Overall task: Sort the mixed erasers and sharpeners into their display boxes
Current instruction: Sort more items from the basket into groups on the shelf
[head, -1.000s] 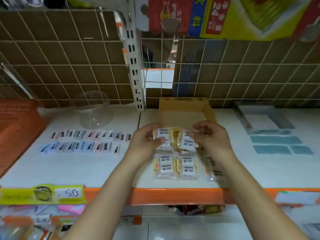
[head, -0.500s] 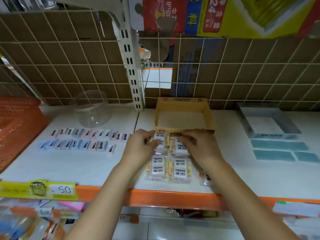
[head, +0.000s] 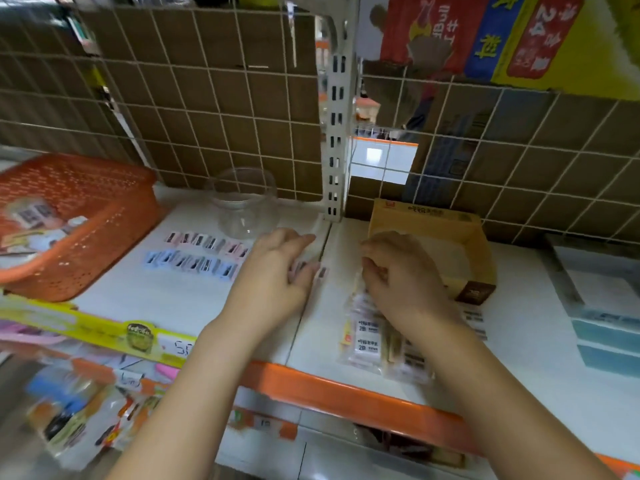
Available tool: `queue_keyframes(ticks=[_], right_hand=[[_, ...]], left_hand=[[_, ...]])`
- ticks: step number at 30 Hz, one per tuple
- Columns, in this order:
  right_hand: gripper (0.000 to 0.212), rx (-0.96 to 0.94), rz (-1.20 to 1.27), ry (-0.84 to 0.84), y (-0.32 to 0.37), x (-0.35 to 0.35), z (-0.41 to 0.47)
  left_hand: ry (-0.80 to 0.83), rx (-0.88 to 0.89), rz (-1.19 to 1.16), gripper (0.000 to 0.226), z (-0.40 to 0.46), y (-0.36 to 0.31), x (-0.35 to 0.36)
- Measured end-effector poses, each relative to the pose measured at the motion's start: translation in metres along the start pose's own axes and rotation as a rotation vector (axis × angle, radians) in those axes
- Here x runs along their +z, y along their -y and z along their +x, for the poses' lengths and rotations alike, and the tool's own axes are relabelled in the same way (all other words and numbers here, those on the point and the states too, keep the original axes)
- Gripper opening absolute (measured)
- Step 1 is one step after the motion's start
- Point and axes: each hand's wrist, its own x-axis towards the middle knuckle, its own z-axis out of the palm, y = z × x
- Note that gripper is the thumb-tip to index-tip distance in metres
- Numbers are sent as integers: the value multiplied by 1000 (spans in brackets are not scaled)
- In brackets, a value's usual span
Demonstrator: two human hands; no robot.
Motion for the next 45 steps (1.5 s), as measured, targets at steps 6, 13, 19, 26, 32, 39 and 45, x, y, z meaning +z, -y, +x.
queue_keyframes(ticks=[6,13,19,26,32,39,45], right_hand=[[26,-153,20,17,66,46,46],[41,-273,6,95,155,106,103],[35,-316,58,100,231,146,144],[28,-299,32,220,298,195,196],[27,-106,-30,501,319,240,240],[13,-14,22,584,311,258,250],[13,19,89,591,309,258,249]], left_hand=[[-141,-38,194,43,-15,64,-70],[-221,-93,307,45,-32,161,-146],[-259,-181,271,46,-40,249,-200],[-159,-314,260,33,-32,330,-248],[189,-402,295,39,8,369,-253],[614,-487,512,51,49,378,-234],[659,-397,561,50,55,375,-230]])
